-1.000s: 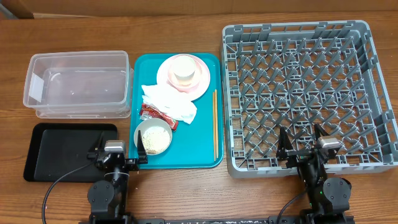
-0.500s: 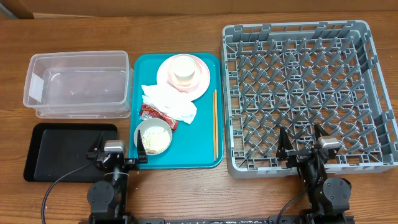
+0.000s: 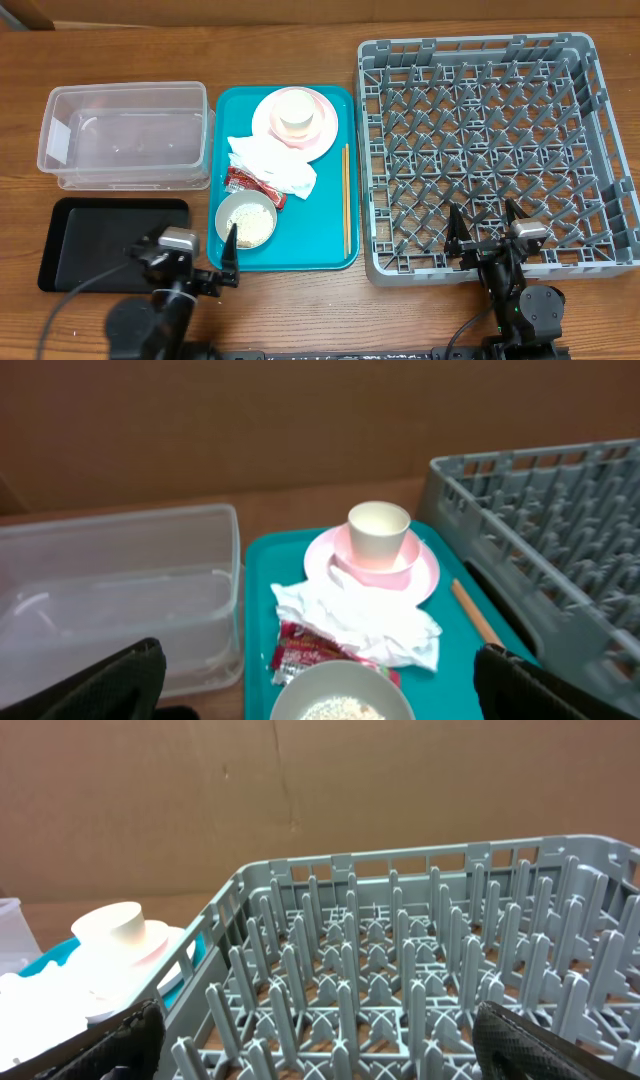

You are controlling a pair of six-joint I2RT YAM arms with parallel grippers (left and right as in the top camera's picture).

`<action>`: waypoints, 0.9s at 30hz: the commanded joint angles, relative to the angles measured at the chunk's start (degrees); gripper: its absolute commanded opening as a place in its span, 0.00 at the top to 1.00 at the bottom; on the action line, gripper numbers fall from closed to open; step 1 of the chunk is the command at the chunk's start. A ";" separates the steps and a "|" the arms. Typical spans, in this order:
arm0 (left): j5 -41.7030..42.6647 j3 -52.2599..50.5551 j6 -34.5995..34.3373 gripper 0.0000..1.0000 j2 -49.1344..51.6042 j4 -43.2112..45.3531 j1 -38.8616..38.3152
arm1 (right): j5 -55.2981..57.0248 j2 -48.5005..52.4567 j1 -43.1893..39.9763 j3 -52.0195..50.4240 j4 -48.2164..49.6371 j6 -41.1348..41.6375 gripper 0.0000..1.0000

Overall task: Sort waste into correct bins and load items into the dishwasher
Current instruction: 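Move the left gripper to the red wrapper on the teal tray and grasp it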

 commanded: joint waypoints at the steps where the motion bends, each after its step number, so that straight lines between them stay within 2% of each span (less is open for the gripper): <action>1: 2.73 14.38 0.33 0.00 11.37 -8.24 0.22 | 0.57 -0.57 -0.42 -0.61 0.42 0.28 0.00; 7: 5.16 40.46 0.26 0.00 38.21 -33.48 0.22 | 0.57 -0.57 -0.42 -0.61 0.42 0.26 0.00; 10: 7.19 50.75 -0.46 0.00 49.35 -41.51 0.22 | 0.57 -0.57 -0.42 -0.61 0.42 0.28 0.00; 14: 10.29 58.12 0.07 0.01 59.25 -45.99 0.22 | 0.57 -0.57 -0.42 -0.61 0.42 0.28 0.00; 15: 11.61 58.88 0.04 0.12 61.44 -46.18 0.22 | 0.57 -0.57 -0.42 -0.61 0.42 0.28 0.00; 16: 12.28 59.04 -0.24 0.27 63.14 -46.10 0.22 | 0.57 -0.57 -0.42 -0.61 0.42 0.28 0.00; 17: 11.56 58.99 -3.56 0.47 65.70 -46.12 0.22 | 0.57 -0.57 -0.42 -0.61 0.42 0.28 0.00; 19: 4.98 58.47 -10.99 0.66 68.89 -46.62 0.11 | 0.57 -0.57 -0.42 -0.61 0.42 0.28 0.00; 20: 1.18 58.12 -13.09 0.83 69.81 -46.58 -0.13 | 0.57 -0.57 -0.42 -0.61 0.42 0.28 0.00; 21: -3.45 57.64 -15.30 0.94 70.60 -46.49 -0.52 | 0.57 -0.57 -0.42 -0.61 0.42 0.28 0.00; 23: -10.97 56.11 -19.61 0.96 71.49 -46.05 -1.60 | 0.57 -0.57 -0.42 -0.61 0.42 0.28 0.00; 27: -13.16 50.69 -21.31 0.92 72.02 -43.74 -3.58 | 0.57 -0.57 -0.42 -0.61 0.42 0.28 0.00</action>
